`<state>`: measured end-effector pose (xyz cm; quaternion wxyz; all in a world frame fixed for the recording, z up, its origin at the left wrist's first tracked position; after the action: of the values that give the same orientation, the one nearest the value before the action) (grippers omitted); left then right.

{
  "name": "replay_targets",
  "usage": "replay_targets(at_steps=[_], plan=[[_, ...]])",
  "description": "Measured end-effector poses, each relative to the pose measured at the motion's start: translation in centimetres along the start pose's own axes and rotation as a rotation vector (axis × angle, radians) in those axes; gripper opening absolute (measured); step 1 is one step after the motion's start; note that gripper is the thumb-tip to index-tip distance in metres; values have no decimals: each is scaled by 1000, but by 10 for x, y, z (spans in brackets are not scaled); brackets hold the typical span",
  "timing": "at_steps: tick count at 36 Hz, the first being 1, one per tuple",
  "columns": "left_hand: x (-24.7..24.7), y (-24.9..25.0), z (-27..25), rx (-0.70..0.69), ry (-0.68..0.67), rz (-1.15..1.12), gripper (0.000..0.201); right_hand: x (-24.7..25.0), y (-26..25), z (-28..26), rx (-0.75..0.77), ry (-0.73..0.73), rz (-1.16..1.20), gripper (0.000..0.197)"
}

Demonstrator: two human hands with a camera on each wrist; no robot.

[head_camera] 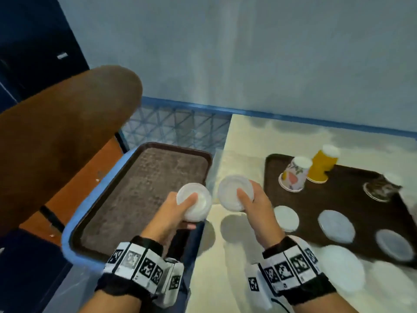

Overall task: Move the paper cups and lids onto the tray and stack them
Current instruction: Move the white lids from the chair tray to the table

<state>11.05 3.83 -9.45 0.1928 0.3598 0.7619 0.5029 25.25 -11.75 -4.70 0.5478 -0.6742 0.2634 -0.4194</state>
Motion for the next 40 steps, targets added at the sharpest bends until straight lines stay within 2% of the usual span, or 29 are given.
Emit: replay_targets(at_steps=[9,15,19,21,25,28,30,35,40], plan=[[-186,20,-49,9,-297,58,33,190,53,-65,-127,248,-13,36],[-295,-4,-92,57,-564,218,29,294,92,-116,-208,375,-81,35],[-353,-30,-120,98,-687,323,26,343,129,-145,-296,431,-49,34],[-375,-48,-130,143,-704,363,33,359,151,-157,-340,434,-55,31],[-400,-85,-140,267,-673,426,43,372,195,-171,-422,337,-129,30],[-412,-101,-148,322,-679,445,22,378,217,-177,-450,262,-193,21],[-415,-107,-148,327,-654,461,17,379,224,-177,-450,218,-224,22],[-413,-111,-144,265,-585,541,18,376,238,-171,-462,125,-301,29],[-419,-102,-136,123,-594,642,21,375,253,-166,-528,133,-439,39]])
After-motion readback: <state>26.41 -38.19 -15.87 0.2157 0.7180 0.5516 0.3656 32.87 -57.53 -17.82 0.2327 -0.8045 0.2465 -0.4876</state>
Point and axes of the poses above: each hand's wrist, its own z-axis towards the middle knuckle, its own x-axis out of the back of the hand, y = z × x, the point moved 9 cm from there along z, towards the middle knuckle, and after that the axes turned 2 degrees about y, right-handed, at the moved point
